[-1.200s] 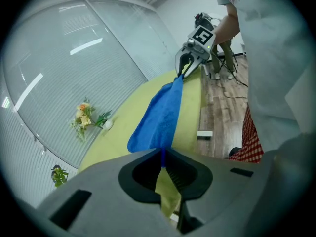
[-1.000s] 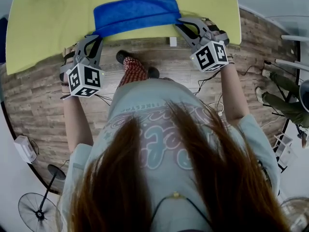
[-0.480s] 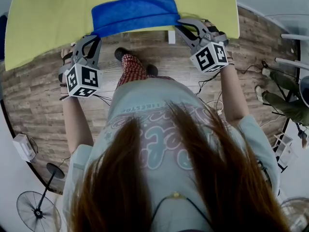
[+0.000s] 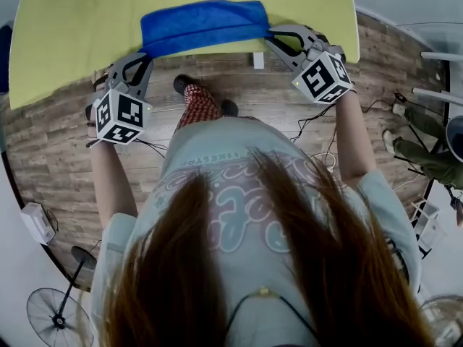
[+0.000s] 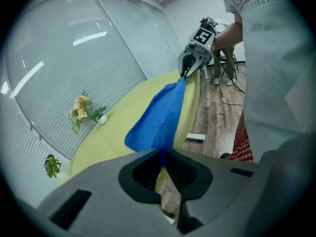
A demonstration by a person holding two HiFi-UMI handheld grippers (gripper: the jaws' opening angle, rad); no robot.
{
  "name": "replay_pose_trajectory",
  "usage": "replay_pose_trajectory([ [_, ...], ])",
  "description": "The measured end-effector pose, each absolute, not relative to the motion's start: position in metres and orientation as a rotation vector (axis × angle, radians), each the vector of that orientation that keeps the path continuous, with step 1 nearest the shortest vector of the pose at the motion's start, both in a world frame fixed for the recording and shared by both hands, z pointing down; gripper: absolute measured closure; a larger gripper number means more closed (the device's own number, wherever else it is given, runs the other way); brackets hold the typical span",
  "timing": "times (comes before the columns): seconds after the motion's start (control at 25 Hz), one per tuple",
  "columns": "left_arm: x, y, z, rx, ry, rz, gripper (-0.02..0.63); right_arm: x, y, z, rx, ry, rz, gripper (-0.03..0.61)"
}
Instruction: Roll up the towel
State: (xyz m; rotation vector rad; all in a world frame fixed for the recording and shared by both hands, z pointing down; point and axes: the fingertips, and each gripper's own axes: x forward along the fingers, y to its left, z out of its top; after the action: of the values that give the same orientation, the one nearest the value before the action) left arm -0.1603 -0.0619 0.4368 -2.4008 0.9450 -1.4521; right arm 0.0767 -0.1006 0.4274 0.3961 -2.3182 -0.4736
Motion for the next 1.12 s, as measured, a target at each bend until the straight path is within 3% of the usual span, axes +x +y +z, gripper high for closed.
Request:
replay_pose_trajectory([
  [1.12,-0.168,-0.113,0.434,-2.402,0.879,-1.493,0.581,0.069,-0.147,0.427,0.452,-2.352,-0.392,0.543],
])
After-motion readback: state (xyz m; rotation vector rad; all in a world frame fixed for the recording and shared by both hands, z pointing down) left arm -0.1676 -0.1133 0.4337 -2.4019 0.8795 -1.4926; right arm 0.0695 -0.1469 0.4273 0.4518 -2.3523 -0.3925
